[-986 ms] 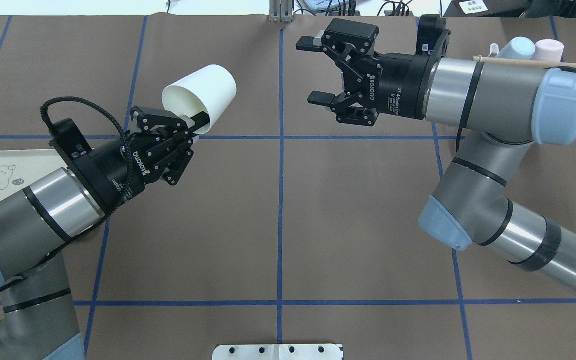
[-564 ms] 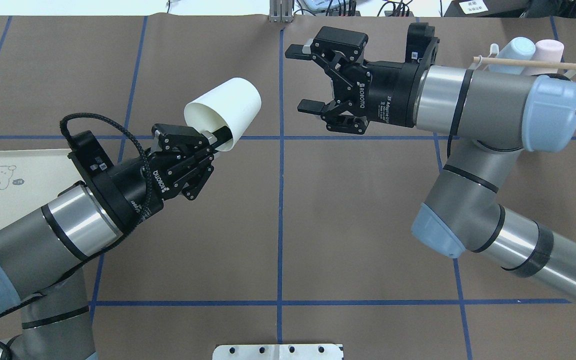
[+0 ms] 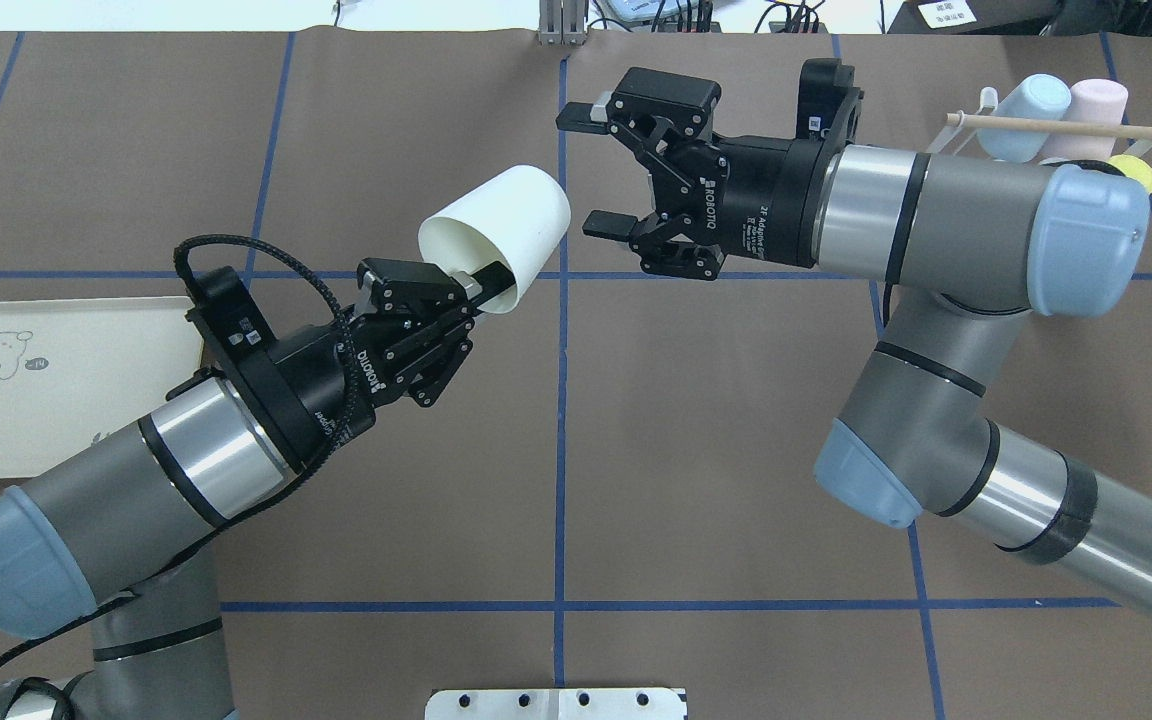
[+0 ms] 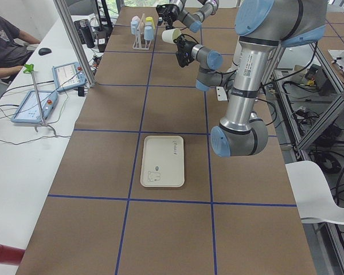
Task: Transfer IKEA cup to right arm and place on rack
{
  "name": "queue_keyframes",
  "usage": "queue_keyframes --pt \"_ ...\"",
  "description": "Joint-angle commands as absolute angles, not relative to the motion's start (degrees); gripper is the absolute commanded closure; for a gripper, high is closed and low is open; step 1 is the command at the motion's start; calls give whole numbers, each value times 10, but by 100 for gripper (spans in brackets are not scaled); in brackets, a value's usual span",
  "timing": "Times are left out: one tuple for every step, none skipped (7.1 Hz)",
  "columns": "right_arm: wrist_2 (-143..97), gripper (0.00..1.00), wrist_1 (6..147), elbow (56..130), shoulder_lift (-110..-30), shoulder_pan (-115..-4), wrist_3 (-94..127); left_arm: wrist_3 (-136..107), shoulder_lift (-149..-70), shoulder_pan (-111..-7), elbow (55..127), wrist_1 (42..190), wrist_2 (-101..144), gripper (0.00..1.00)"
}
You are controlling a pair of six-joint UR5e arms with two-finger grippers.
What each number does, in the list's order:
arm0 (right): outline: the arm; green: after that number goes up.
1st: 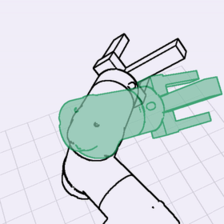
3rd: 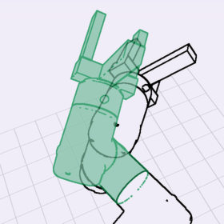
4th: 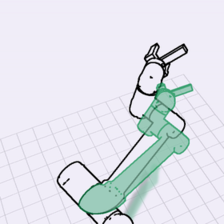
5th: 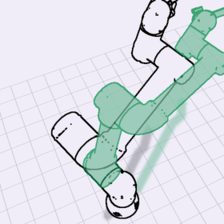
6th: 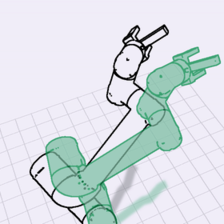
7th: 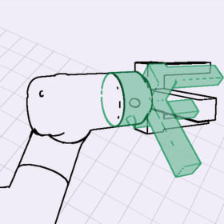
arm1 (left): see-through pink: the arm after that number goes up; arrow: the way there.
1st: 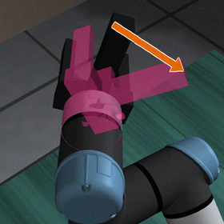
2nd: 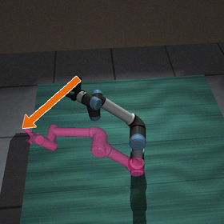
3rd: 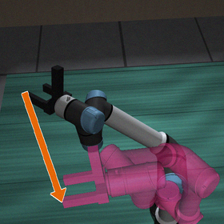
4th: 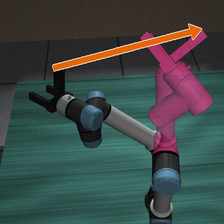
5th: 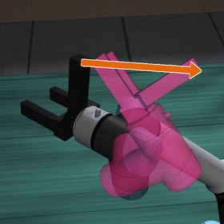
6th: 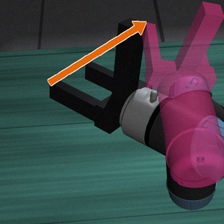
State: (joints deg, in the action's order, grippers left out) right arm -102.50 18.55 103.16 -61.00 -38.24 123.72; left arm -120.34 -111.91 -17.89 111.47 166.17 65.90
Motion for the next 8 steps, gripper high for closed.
queue_keyframes --pt "-1026 0 185 1031 -610 -380 1235 -1201 -1134 -178 1106 1660 656 100" --pt "-1027 0 185 1031 -610 -379 1235 -1200 -1139 -178 1103 1660 656 100" --pt "-1026 0 186 1032 -609 -378 1237 -1200 -1143 -178 1095 1660 655 100" --pt "-1027 0 185 1032 -609 -377 1235 -1197 -1151 -178 1093 1659 655 100" --pt "-1027 0 185 1032 -610 -377 1236 -1197 -1154 -178 1087 1659 655 100" --pt "-1027 0 185 1032 -610 -377 1236 -1197 -1156 -178 1087 1659 655 100" --pt "-1027 0 185 1032 -610 -377 1236 -1197 -1158 -178 1086 1659 655 100" --pt "-1027 0 185 1032 -610 -377 1236 -1196 -1162 -179 1085 1659 654 100"
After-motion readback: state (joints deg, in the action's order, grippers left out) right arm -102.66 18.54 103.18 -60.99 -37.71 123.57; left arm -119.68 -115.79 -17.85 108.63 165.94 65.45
